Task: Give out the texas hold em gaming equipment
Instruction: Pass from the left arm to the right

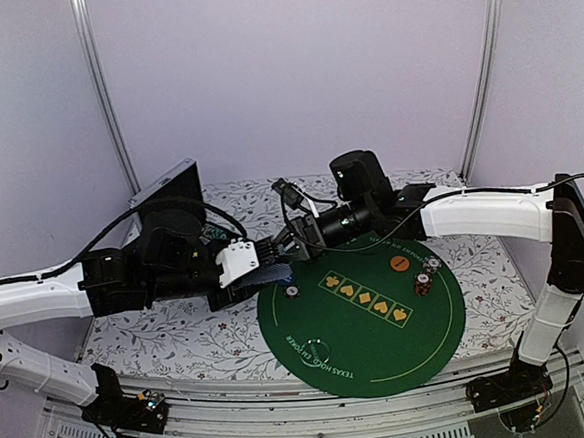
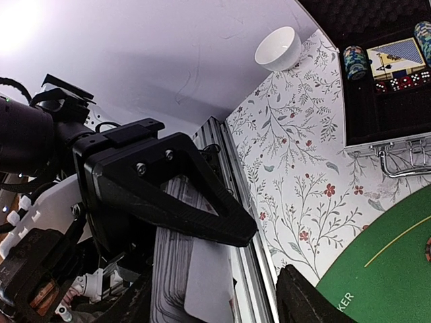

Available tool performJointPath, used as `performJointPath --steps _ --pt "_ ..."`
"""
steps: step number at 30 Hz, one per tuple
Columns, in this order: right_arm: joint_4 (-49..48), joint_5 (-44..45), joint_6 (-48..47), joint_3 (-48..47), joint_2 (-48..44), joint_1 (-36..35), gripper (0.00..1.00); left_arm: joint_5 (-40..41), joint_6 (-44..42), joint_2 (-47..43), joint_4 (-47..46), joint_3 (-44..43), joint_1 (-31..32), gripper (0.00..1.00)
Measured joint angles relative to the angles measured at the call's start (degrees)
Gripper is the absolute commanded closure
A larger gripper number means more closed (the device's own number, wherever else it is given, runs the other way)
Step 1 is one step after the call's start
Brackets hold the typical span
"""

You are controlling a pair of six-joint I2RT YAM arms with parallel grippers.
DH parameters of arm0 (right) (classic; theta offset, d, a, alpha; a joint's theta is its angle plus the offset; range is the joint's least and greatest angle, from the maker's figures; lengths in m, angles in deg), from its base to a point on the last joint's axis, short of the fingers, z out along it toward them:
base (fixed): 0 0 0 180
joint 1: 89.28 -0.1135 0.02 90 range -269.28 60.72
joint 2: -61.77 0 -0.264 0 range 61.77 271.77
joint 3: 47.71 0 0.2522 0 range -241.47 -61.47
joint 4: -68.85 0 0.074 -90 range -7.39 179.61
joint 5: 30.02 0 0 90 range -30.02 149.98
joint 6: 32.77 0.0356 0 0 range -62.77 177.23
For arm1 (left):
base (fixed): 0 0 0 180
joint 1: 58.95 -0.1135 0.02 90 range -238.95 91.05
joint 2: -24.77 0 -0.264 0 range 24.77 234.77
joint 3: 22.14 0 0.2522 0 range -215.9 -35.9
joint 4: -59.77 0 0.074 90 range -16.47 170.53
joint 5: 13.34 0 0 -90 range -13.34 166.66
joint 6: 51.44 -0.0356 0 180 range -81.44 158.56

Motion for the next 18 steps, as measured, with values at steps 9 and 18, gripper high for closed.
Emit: performJointPath --steps 9,18 --pt "-1.79 -3.13 1.4 0.09 1.77 0.09 0.47 0.11 0.0 0.07 0.07 0.0 0.0 0.57" --pt "-3.34 -5.22 1.36 0.13 2.64 -0.22 0.93 0.28 1.03 0.66 0.28 0.0 -0.68 0.41"
